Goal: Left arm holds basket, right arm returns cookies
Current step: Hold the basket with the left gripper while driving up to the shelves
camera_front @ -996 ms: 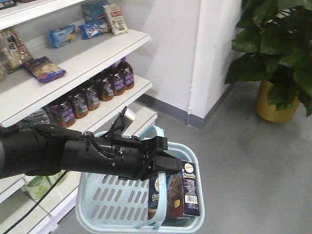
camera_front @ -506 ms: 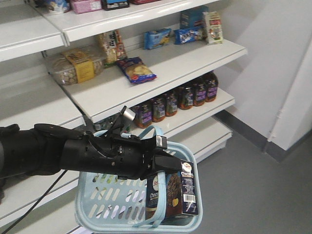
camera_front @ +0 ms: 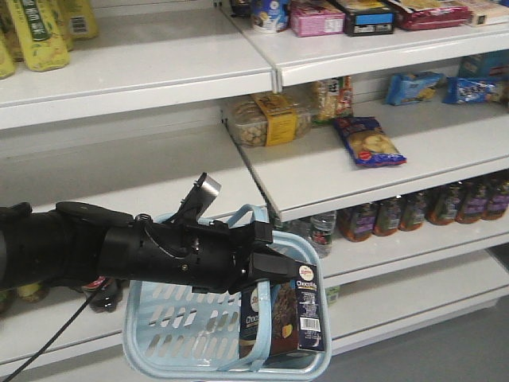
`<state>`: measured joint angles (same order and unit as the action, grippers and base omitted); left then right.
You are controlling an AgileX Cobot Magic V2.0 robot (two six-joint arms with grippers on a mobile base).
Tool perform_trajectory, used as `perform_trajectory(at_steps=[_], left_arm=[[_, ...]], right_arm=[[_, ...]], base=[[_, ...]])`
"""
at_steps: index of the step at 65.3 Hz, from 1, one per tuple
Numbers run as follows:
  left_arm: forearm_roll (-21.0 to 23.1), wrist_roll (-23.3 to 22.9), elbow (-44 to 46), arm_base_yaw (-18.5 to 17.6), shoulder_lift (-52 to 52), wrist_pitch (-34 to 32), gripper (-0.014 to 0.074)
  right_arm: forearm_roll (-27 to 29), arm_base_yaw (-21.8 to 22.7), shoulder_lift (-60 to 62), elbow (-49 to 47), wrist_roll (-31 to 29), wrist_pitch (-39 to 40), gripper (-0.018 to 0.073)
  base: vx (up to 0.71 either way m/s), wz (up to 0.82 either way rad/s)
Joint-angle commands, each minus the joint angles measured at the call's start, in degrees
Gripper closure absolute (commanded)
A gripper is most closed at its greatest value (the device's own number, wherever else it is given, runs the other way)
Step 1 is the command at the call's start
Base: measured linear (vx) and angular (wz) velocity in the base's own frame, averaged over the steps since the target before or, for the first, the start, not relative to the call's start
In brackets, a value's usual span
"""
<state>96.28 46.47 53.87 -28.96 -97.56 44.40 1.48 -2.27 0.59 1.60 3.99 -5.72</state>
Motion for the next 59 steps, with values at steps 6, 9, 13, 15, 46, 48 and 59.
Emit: perform_trajectory(at_steps=[6,9,13,15,46,48,59], left_arm=[[5.05,0.58,1.64,-0.07,2.98,3.4,0.0603],[5.05,0.58,1.64,-0.07,2.98,3.4,0.0603],[5.05,0.58,1.64,-0.07,2.98,3.4,0.0603],[5.05,0.58,1.64,-0.07,2.98,3.4,0.0603],[5.05,0.58,1.64,-0.07,2.98,3.4,0.0603],[5.05,0.58,1.64,-0.07,2.98,3.4,0.0603],[5.05,0.58,1.64,-0.07,2.98,3.4,0.0603]], right_arm=[[-0.14,0.0,0.7,0.14,-0.06,4.47,0.0567],[-0.14,0.0,0.7,0.14,-0.06,4.47,0.0567],[-0.14,0.0,0.7,0.14,-0.06,4.47,0.0567],[-0.14,0.0,0.7,0.14,-0.06,4.47,0.0567],[-0.14,0.0,0.7,0.14,-0.06,4.47,0.0567],[-0.14,0.0,0.7,0.14,-0.06,4.47,0.0567],[-0.14,0.0,0.7,0.14,-0.06,4.47,0.0567]], base=[[0.13,0.5],[0.13,0.48],[0.13,0.46],[0.12,0.43],[0.11,0.29],[0.1,0.19],[0.1,0.14]])
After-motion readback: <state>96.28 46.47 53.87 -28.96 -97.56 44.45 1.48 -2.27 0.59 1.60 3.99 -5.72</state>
